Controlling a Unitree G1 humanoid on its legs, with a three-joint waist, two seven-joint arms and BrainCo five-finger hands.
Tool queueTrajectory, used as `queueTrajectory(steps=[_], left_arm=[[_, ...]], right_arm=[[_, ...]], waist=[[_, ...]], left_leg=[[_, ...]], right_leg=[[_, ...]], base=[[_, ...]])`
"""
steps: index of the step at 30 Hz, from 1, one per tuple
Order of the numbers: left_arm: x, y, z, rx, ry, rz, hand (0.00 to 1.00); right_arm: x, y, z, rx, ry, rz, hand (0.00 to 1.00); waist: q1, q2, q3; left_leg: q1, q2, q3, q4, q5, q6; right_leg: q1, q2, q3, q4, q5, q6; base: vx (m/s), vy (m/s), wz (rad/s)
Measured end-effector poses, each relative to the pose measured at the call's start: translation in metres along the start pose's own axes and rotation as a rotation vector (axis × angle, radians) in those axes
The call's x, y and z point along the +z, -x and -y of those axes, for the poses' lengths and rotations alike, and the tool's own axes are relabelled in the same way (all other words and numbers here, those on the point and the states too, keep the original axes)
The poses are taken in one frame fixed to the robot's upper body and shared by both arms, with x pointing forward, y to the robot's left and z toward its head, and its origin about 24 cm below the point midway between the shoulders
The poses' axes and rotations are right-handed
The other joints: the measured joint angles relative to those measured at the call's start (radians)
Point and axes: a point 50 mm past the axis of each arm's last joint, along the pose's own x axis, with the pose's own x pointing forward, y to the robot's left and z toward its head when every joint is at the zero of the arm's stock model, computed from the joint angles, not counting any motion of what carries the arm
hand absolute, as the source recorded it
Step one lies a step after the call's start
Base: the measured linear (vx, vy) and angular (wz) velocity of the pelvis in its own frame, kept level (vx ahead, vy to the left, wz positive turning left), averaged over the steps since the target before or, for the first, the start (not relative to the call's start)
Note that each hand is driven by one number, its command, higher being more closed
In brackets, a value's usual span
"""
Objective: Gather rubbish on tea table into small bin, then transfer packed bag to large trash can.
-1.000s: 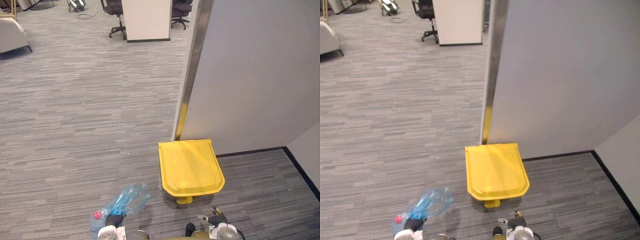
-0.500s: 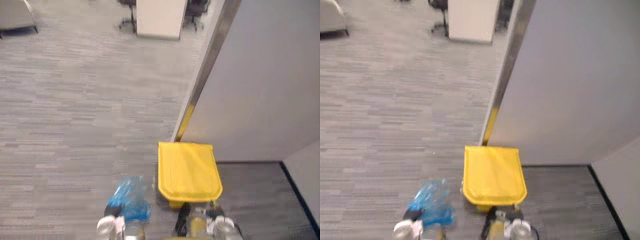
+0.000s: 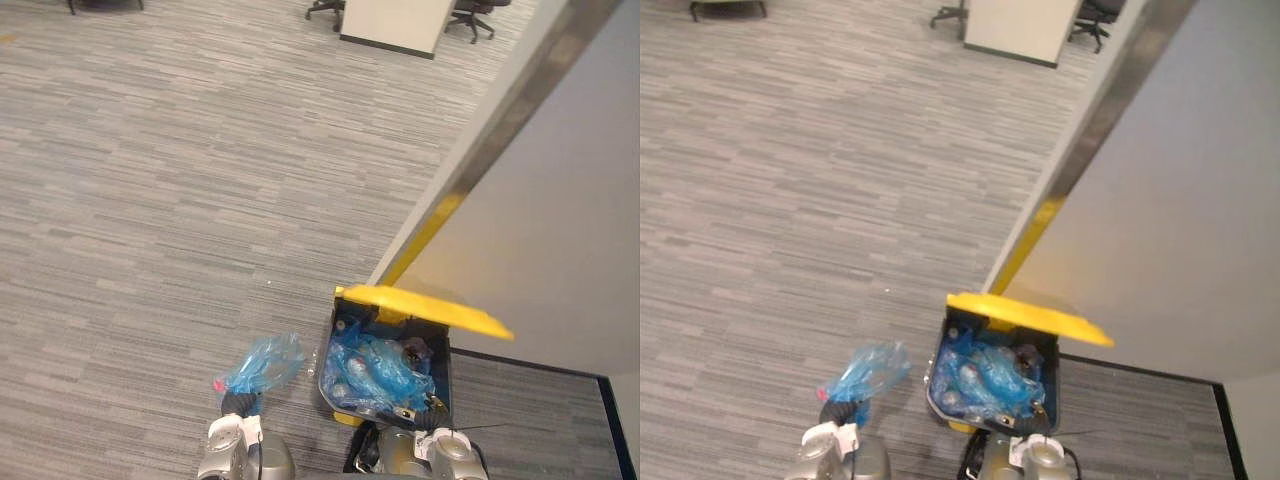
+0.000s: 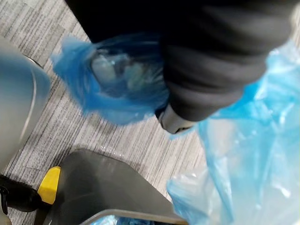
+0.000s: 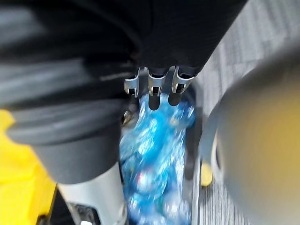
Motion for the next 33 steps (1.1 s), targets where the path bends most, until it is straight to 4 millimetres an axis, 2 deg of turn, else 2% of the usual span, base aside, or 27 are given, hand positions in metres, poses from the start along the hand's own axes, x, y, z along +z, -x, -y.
queueTrajectory(steps=[4,5,7,8,9,10,12,13,14,15,16,18,19,20,22,26,28,31,33], left_arm=[[-0.001,0.001,-0.001,-0.008,-0.005,-0.003,1.00],[-0.002,0.001,-0.004,-0.004,-0.010,-0.005,1.00],[-0.003,0.001,-0.007,0.002,-0.015,-0.007,1.00],[0.003,0.000,-0.010,0.004,-0.030,0.013,1.00],[0.009,-0.001,-0.011,0.001,-0.045,0.039,1.00],[0.011,-0.001,-0.011,0.001,-0.050,0.046,1.00],[0.025,-0.002,-0.012,0.000,-0.075,0.110,1.00],[0.029,-0.002,-0.013,0.002,-0.076,0.125,1.00],[0.039,-0.002,-0.016,0.004,-0.081,0.168,1.00],[0.044,-0.002,-0.017,0.003,-0.087,0.188,1.00],[0.057,-0.002,-0.018,-0.006,-0.099,0.240,1.00],[0.073,-0.002,-0.017,-0.020,-0.110,0.300,1.00],[0.086,-0.003,-0.015,-0.035,-0.112,0.343,1.00],[0.098,-0.002,-0.013,-0.049,-0.118,0.383,1.00],[0.114,0.001,-0.004,-0.090,-0.118,0.448,1.00],[0.139,0.015,0.012,-0.181,-0.077,0.580,1.00],[0.150,0.027,0.027,-0.261,-0.066,0.648,1.00],[0.165,0.043,0.045,-0.368,-0.042,0.738,1.00],[0.172,0.061,0.057,-0.478,0.010,0.798,1.00]], right_arm=[[0.004,0.001,-0.013,0.055,0.054,0.019,0.00],[0.012,0.001,-0.021,0.085,0.081,0.058,0.00],[0.029,0.002,-0.030,0.120,0.114,0.132,0.00],[0.049,0.002,-0.038,0.145,0.133,0.204,0.00],[0.072,0.001,-0.044,0.160,0.148,0.278,0.00],[0.080,0.001,-0.045,0.164,0.151,0.304,0.00],[0.125,-0.001,-0.048,0.168,0.175,0.428,0.00],[0.134,-0.001,-0.048,0.165,0.178,0.452,0.00],[0.158,0.000,-0.049,0.158,0.189,0.516,0.00],[0.167,0.001,-0.049,0.153,0.193,0.541,0.00],[0.190,0.003,-0.046,0.139,0.197,0.595,0.00],[0.217,0.007,-0.040,0.112,0.207,0.659,0.00],[0.238,0.011,-0.034,0.093,0.201,0.706,0.00],[0.256,0.015,-0.028,0.075,0.202,0.749,0.00],[0.279,0.021,-0.015,0.033,0.190,0.797,0.00],[0.305,0.027,-0.011,0.011,0.182,0.824,0.00],[0.315,0.031,-0.007,-0.002,0.182,0.838,0.00],[0.330,0.037,0.004,-0.032,0.194,0.866,0.00],[0.341,0.041,0.012,-0.055,0.200,0.873,0.00]], waist=[[0.001,-0.010,-0.023],[0.001,-0.017,-0.028],[0.001,-0.016,-0.038],[0.002,-0.031,-0.048],[0.002,-0.036,-0.046],[0.002,-0.035,-0.045],[0.003,-0.031,-0.032],[0.004,-0.031,-0.028],[0.004,-0.036,-0.009],[0.004,-0.039,0.000],[0.003,-0.053,0.016],[0.004,-0.069,0.042],[0.008,-0.085,0.072],[0.010,-0.092,0.095],[0.009,-0.095,0.110],[0.021,-0.097,0.141],[0.023,-0.093,0.162],[0.021,-0.087,0.188],[0.021,-0.085,0.197]], left_leg=[[-0.024,-0.007,-0.064,-0.033,0.013,-0.027],[-0.026,-0.007,-0.075,-0.054,0.026,-0.040],[-0.040,-0.008,-0.090,-0.077,0.044,-0.048],[-0.055,-0.008,-0.094,-0.100,0.064,-0.054],[-0.063,-0.007,-0.095,-0.123,0.084,-0.058],[-0.065,-0.007,-0.095,-0.128,0.091,-0.059],[-0.075,0.001,-0.094,-0.133,0.110,-0.059],[-0.076,0.004,-0.094,-0.133,0.110,-0.059],[-0.078,0.009,-0.093,-0.130,0.112,-0.057],[-0.082,0.011,-0.093,-0.128,0.113,-0.058],[-0.103,0.012,-0.093,-0.119,0.115,-0.060],[-0.129,0.013,-0.093,-0.098,0.116,-0.062],[-0.130,0.014,-0.093,-0.095,0.116,-0.062],[-0.138,0.014,-0.094,-0.087,0.116,-0.063],[-0.178,0.012,-0.094,-0.066,0.116,-0.063],[-0.198,0.009,-0.074,-0.036,0.116,-0.061],[-0.207,0.003,-0.058,-0.014,0.112,-0.054],[-0.231,-0.002,-0.051,0.010,0.102,-0.040],[-0.245,-0.008,-0.038,0.022,0.101,-0.039]], right_leg=[[0.000,-0.002,-0.040,-0.018,0.004,0.001],[-0.001,-0.001,-0.048,-0.023,0.006,0.000],[-0.018,0.000,-0.055,-0.029,0.006,-0.001],[-0.038,0.001,-0.057,-0.029,0.008,-0.003],[-0.055,0.002,-0.057,-0.024,0.010,-0.007],[-0.058,0.003,-0.057,-0.024,0.008,-0.005],[-0.068,0.018,-0.051,-0.033,-0.003,-0.006],[-0.069,0.023,-0.049,-0.035,-0.005,-0.010],[-0.073,0.036,-0.033,-0.036,-0.010,-0.018],[-0.076,0.040,-0.029,-0.036,-0.011,-0.020],[-0.092,0.045,-0.024,-0.028,-0.004,-0.022],[-0.108,0.044,-0.023,-0.015,0.016,-0.034],[-0.108,0.045,-0.017,-0.015,0.022,-0.039],[-0.110,0.050,0.006,-0.019,0.028,-0.049],[-0.130,0.061,0.073,-0.037,0.037,-0.058],[-0.144,0.069,0.113,-0.061,0.070,-0.082],[-0.144,0.068,0.137,-0.079,0.094,-0.055],[-0.149,0.068,0.146,-0.104,0.125,-0.047],[-0.156,0.067,0.165,-0.131,0.153,-0.026]], base=[[-0.06,-0.041,0.36],[-0.07,-0.092,0.20],[-0.06,-0.087,0.16],[-0.05,-0.089,0.09],[-0.06,-0.113,0.07],[-0.07,-0.135,0.06],[-0.06,-0.116,0.04],[-0.04,-0.077,-0.03],[-0.04,-0.072,-0.02],[-0.04,-0.064,-0.01],[-0.02,-0.044,0.03],[0.00,-0.007,0.02],[0.00,0.000,0.00],[-0.01,0.029,0.06],[-0.04,0.081,0.12],[-0.04,0.079,-0.15],[-0.08,0.104,-0.16],[-0.11,0.091,-0.07],[-0.10,0.070,-0.15]])
